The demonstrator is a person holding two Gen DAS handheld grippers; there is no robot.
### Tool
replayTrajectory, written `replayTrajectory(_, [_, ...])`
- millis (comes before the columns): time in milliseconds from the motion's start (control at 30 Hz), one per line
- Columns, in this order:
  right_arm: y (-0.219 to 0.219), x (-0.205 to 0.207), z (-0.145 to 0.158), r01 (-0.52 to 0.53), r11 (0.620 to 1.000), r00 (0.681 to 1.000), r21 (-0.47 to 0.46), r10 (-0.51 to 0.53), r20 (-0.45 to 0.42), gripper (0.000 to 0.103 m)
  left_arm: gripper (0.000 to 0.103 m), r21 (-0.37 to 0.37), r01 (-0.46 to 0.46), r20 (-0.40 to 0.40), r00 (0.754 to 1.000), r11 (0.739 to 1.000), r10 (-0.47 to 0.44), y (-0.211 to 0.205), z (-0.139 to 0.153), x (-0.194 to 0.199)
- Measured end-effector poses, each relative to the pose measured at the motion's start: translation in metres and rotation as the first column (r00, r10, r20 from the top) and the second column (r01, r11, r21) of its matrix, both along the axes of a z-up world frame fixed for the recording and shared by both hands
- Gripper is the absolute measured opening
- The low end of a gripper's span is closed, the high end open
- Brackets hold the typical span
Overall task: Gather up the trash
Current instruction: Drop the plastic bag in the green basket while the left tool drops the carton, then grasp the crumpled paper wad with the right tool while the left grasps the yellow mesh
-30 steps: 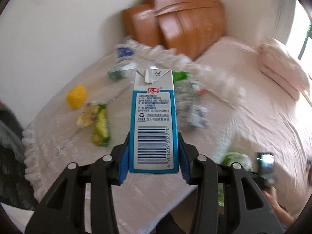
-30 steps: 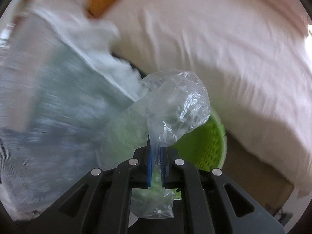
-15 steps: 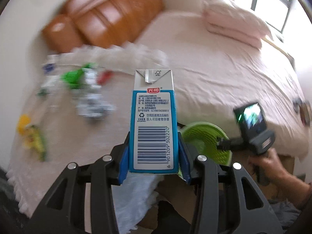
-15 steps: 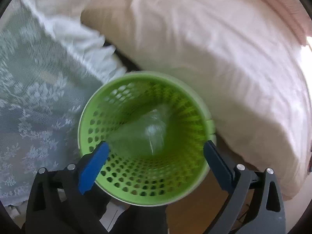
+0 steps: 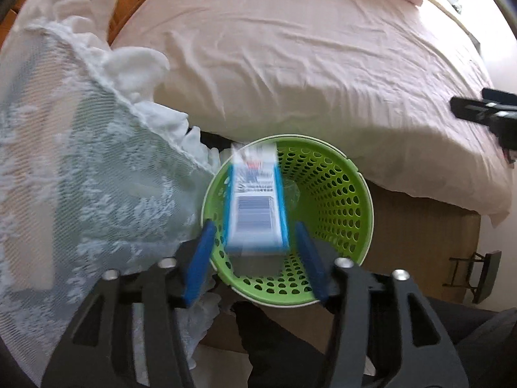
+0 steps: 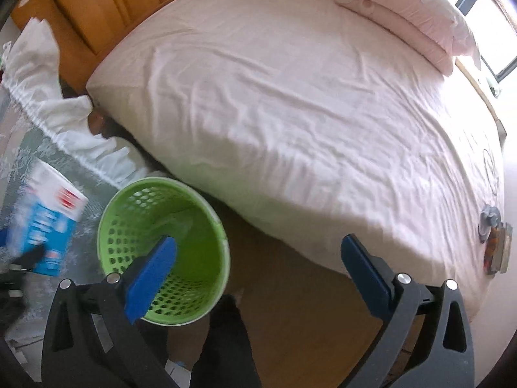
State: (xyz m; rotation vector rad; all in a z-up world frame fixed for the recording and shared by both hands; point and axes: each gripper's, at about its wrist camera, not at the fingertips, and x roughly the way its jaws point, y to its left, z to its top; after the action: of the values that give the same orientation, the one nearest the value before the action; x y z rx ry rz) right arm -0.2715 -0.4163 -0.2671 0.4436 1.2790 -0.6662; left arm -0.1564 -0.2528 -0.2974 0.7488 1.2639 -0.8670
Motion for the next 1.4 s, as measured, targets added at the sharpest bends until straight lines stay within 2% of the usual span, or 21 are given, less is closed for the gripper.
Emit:
replayTrajectory(133, [-0.004,0.002,-0.006,-0.005,1.0,1.0,-0.002,0.005,0.013,0.101,0.072,-0.032,-0.003,0.045,0.999,0.999,0.005,-0.012,0.008,0.001])
replayTrajectory(300, [-0.001,0.013,0.003,-0.055,0.998,0.998,-0.015,0.055,0.03,0.101,0.081,-0.087,-0.035,0.095,0.995,0.996,0.043,-0.015,0.046,0.009])
replayTrajectory(433, [0.007,0.027,0.028,-0.095,0.995,0.991,-0.044,0.098,0.088,0.101,0.088,-0.165,-0.082,0.144,0.984,0.983,0.107,-0.004,0.104,0.022])
replayTrajectory(533, [0.019,0.044,0.057,-0.12,0.99,0.978,-0.071,0.131,0.162,0.101,0.094,-0.24,-0.122,0.218,0.96,0.963,0.175,0.016,0.158,0.034])
replayTrajectory(600, [0.028,0.054,0.077,-0.138,0.986,0.966,-0.092,0.155,0.208,0.101,0.096,-0.269,-0.144,0.252,0.944,0.952,0.214,0.027,0.183,0.04])
replayTrajectory(700, [0.044,0.073,0.11,-0.168,0.978,0.939,-0.122,0.197,0.281,0.101,0.096,-0.312,-0.198,0.288,0.912,0.929,0.291,0.053,0.222,0.052])
replayTrajectory(800, [0.061,0.09,0.142,-0.199,0.969,0.905,-0.148,0.239,0.351,0.101,0.096,-0.36,-0.26,0.322,0.867,0.896,0.38,0.084,0.256,0.065])
replayTrajectory(900, [0.078,0.111,0.171,-0.227,0.957,0.872,-0.181,0.283,0.399,0.101,0.096,-0.4,-0.325,0.344,0.814,0.857,0.469,0.121,0.283,0.078])
replayTrajectory(933, [0.085,0.118,0.18,-0.236,0.953,0.861,-0.19,0.296,0.414,0.101,0.096,-0.413,-0.357,0.358,0.782,0.838,0.51,0.137,0.291,0.084])
replayTrajectory(1067, [0.109,0.145,0.202,-0.273,0.942,0.822,-0.193,0.333,0.463,0.101,0.096,-0.427,-0.438,0.394,0.697,0.791,0.599,0.183,0.305,0.098])
replayTrajectory(1200, [0.136,0.169,0.212,-0.329,0.922,0.789,-0.205,0.388,0.476,0.101,0.096,-0.413,-0.531,0.346,0.66,0.74,0.667,0.22,0.303,0.117])
replayTrajectory(1233, [0.144,0.174,0.213,-0.343,0.916,0.782,-0.207,0.401,0.477,0.101,0.096,-0.406,-0.562,0.337,0.641,0.721,0.689,0.23,0.302,0.124])
replayTrajectory(1400, [0.188,0.204,0.21,-0.435,0.879,0.746,-0.194,0.473,0.469,0.101,0.096,-0.409,-0.632,0.297,0.59,0.658,0.751,0.267,0.292,0.137])
